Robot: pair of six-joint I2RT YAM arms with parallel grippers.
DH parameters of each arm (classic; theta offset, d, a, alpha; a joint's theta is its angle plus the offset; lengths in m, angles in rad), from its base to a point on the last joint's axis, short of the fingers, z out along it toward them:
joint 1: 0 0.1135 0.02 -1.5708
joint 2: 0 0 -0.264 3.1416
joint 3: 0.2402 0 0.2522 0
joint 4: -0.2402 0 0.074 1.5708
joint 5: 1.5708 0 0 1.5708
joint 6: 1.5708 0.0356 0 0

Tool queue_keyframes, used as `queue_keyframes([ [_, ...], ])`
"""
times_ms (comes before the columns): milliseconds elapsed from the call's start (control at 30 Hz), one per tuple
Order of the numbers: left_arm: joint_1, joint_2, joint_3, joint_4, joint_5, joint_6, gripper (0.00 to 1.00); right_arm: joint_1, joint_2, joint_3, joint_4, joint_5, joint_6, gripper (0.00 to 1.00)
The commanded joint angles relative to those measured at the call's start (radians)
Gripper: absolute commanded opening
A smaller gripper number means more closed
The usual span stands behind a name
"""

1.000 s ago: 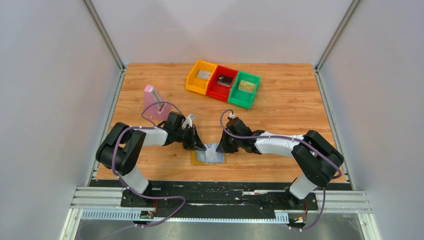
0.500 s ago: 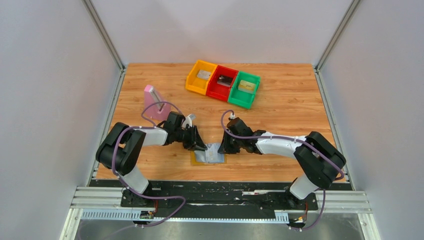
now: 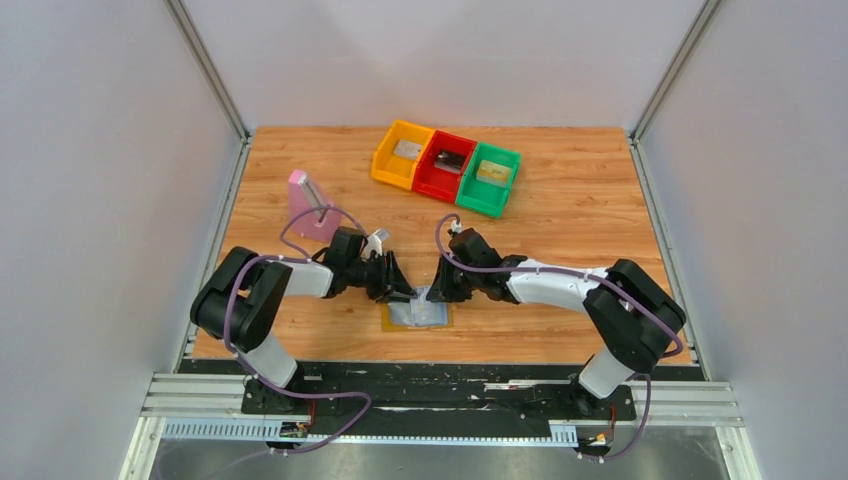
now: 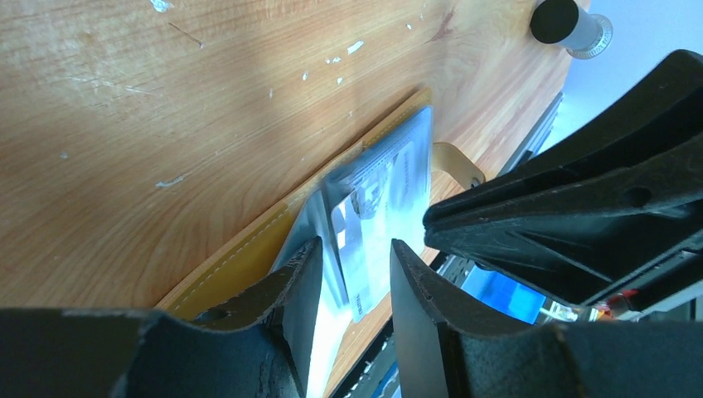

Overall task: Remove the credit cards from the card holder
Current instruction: Remove the credit card from the card holder.

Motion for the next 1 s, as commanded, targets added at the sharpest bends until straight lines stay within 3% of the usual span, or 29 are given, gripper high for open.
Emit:
queue_keyframes([
  [0, -0.014, 0.025, -0.027, 0.041, -0.020, -0.010, 0.45, 0.001, 0.034, 0.022, 0.042, 0.002, 0.002, 0.13],
  [167, -0.017, 0.046, -0.043, 0.089, -0.005, -0.034, 0.36, -0.001, 0.056, -0.008, 0.039, 0.021, 0.023, 0.13],
  [433, -0.015, 0.046, -0.035, 0.082, -0.013, -0.037, 0.01, -0.013, 0.043, -0.063, 0.040, 0.046, 0.039, 0.13],
  [967, 0.071, -0.049, -0.019, -0.064, -0.015, 0.017, 0.00, -0.038, -0.017, -0.118, 0.038, 0.054, 0.023, 0.13],
])
